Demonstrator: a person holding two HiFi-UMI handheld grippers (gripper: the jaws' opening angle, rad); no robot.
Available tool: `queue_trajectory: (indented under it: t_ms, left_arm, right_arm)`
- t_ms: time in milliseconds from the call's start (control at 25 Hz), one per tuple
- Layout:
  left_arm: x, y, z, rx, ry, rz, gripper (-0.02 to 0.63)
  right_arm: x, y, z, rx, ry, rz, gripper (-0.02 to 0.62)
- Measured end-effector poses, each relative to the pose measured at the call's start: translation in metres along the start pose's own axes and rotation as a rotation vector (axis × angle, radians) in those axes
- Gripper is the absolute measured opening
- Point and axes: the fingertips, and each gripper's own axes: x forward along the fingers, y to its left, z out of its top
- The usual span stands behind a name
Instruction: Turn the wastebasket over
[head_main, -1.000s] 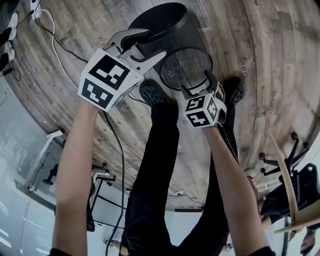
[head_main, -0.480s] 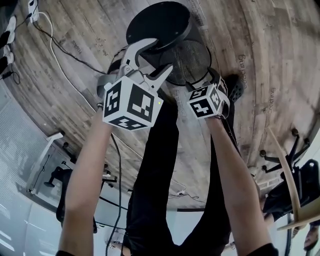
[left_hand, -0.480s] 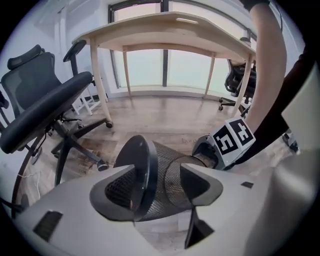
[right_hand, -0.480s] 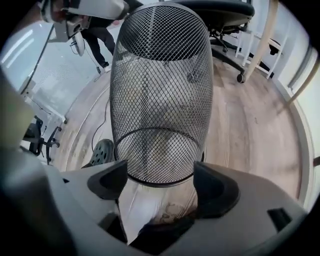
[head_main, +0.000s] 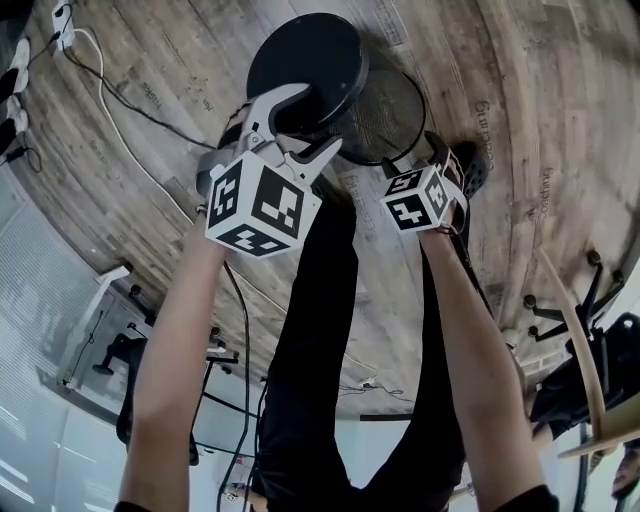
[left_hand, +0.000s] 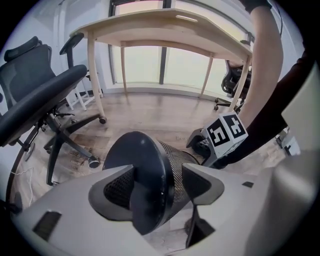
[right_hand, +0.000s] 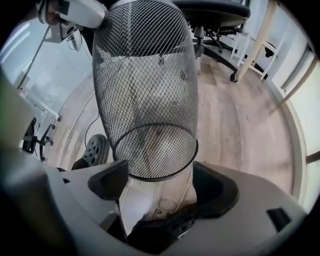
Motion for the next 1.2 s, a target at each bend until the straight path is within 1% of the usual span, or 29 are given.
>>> queue_trajectory:
  t_ms: [200,320,440,520,560,600,720,760,800,880,960,1080,1200]
  left_arm:
    - [0.004,-0.009,0.006,0.016,-0.012,0.013,0.314]
    - [0.007,-0.015,0.008,0.022,-0.013,0.019,0.314]
    - [0.010,-0.020,0.011,0.029,-0.027,0.028,0.314]
    - [0.012,-0.025,0.011,0.041,-0.029,0.036,0.314]
    - [0.012,-0.028,0.011,0.047,-0.026,0.039,0.313]
    - [0.013,-0.031,0.011,0.054,-0.022,0.042,0.311]
    - [0.014,-0.044,0.011,0.066,-0.022,0.045,0.305]
    - [0.015,-0.048,0.012,0.068,-0.026,0.044,0.302]
    - [0.015,-0.053,0.012,0.069,-0.030,0.043,0.299]
    - [0.015,-0.061,0.011,0.073,-0.036,0.042,0.293]
    - [0.014,-0.069,0.010,0.078,-0.041,0.041,0.290]
    - [0.013,-0.081,0.007,0.090,-0.051,0.033,0.285]
    - [0.015,-0.092,0.007,0.097,-0.066,0.018,0.279]
  right_arm:
    - [-0.031,-0.015,0.012,0.059,-0.085,-0.008,0.419]
    - [-0.061,-0.037,0.026,0.096,-0.159,-0.041,0.419]
    - [-0.098,-0.071,0.051,0.185,-0.267,-0.084,0.419]
    - [-0.117,-0.090,0.069,0.248,-0.341,-0.078,0.419]
    - [-0.125,-0.094,0.080,0.280,-0.377,-0.048,0.419]
    - [-0.132,-0.095,0.093,0.316,-0.417,0.006,0.419]
    - [-0.152,-0.083,0.137,0.461,-0.554,0.259,0.419]
    - [-0.157,-0.079,0.149,0.502,-0.586,0.323,0.419]
    - [-0.158,-0.076,0.158,0.520,-0.599,0.360,0.419]
    - [-0.149,-0.068,0.169,0.484,-0.569,0.377,0.419]
    - [-0.134,-0.055,0.171,0.429,-0.507,0.380,0.419]
    - [-0.113,-0.035,0.165,0.397,-0.422,0.408,0.419]
    - [-0.098,-0.021,0.153,0.378,-0.366,0.413,0.419]
